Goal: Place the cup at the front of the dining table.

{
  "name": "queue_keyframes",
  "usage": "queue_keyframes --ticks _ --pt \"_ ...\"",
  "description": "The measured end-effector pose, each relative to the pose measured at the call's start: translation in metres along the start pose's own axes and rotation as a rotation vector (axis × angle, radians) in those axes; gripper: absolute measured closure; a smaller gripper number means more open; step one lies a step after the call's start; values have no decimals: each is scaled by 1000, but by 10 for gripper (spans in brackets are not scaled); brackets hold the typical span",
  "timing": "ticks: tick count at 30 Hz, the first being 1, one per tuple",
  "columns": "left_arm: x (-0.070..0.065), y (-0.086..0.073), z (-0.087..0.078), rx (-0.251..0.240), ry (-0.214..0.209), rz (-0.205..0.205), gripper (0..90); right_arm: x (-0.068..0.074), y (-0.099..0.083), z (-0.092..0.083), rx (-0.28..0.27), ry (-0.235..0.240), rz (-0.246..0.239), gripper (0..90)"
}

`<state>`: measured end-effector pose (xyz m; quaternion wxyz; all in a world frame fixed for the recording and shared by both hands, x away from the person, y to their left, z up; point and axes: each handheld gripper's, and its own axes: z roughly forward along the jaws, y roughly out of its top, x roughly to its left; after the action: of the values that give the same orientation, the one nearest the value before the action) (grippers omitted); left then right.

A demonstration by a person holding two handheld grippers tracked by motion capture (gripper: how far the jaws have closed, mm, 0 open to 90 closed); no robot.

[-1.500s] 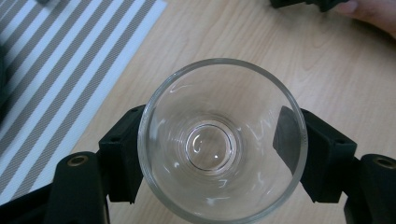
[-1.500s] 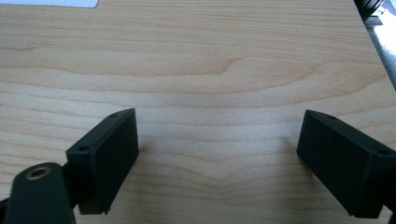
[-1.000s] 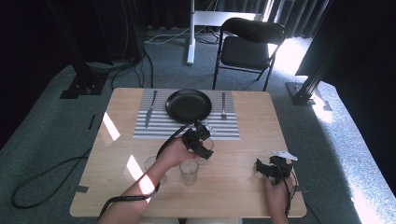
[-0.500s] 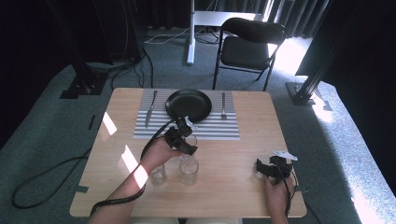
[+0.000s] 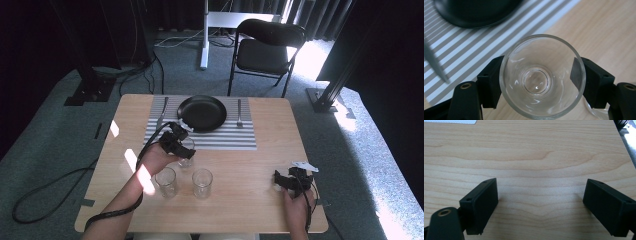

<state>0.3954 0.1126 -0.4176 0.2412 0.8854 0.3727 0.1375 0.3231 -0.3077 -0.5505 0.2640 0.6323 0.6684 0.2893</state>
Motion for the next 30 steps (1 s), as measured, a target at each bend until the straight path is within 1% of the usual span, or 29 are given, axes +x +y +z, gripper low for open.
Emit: queue_keyframes --ticks 1,2,3,4,7,9,10,11,12,13,14,15,16,18,19,20,21,22,23,24,26,29,30 --pt "0 0 0 0 0 0 290 0 0 0 0 0 0 120" --pt "6 -2 -2 -13 8 -29 290 0 0 0 0 0 0 120" --pt "6 -2 -2 -13 8 -29 290 0 0 0 0 0 0 121" --pt "11 -3 -2 -15 11 -41 290 0 0 0 0 0 0 121" --pt "19 -2 -1 -1 17 -47 290 0 0 0 0 0 0 121" --pt "20 -2 0 1 20 -48 290 0 0 0 0 0 0 120" --pt "23 -2 0 -9 31 -66 290 0 0 0 0 0 0 121" --pt "24 -2 0 -9 40 -70 290 0 0 0 0 0 0 121" --pt "29 -1 -1 -22 60 -91 290 0 0 0 0 0 -1 121" --pt "29 -1 -1 -22 60 -91 290 0 0 0 0 0 -1 121" --pt "36 0 -1 -27 63 -117 290 0 0 0 0 0 0 121" --pt "36 0 -1 -27 63 -117 290 0 0 0 0 0 0 121" --pt "43 1 -2 -33 67 -138 290 0 0 0 1 0 0 120" --pt "47 2 -1 -35 83 -147 291 0 0 0 0 0 -1 121" --pt "47 2 -1 -35 83 -147 290 0 0 0 0 0 -1 121" --pt "53 4 1 -26 92 -151 290 0 0 0 1 0 0 121" --pt "53 4 1 -26 92 -151 290 0 0 0 1 0 0 121" --pt "58 7 4 -19 96 -160 290 0 0 0 1 0 0 120" --pt "58 7 4 -19 96 -160 290 0 0 0 1 0 0 120" --pt "63 9 6 -31 103 -180 290 0 0 0 0 0 -1 120" --pt "66 11 10 -32 118 -190 290 0 0 0 1 0 0 120" --pt "74 12 15 -25 127 -214 290 0 0 0 1 0 0 120" --pt "76 12 17 -23 130 -216 290 0 0 0 1 0 0 121"
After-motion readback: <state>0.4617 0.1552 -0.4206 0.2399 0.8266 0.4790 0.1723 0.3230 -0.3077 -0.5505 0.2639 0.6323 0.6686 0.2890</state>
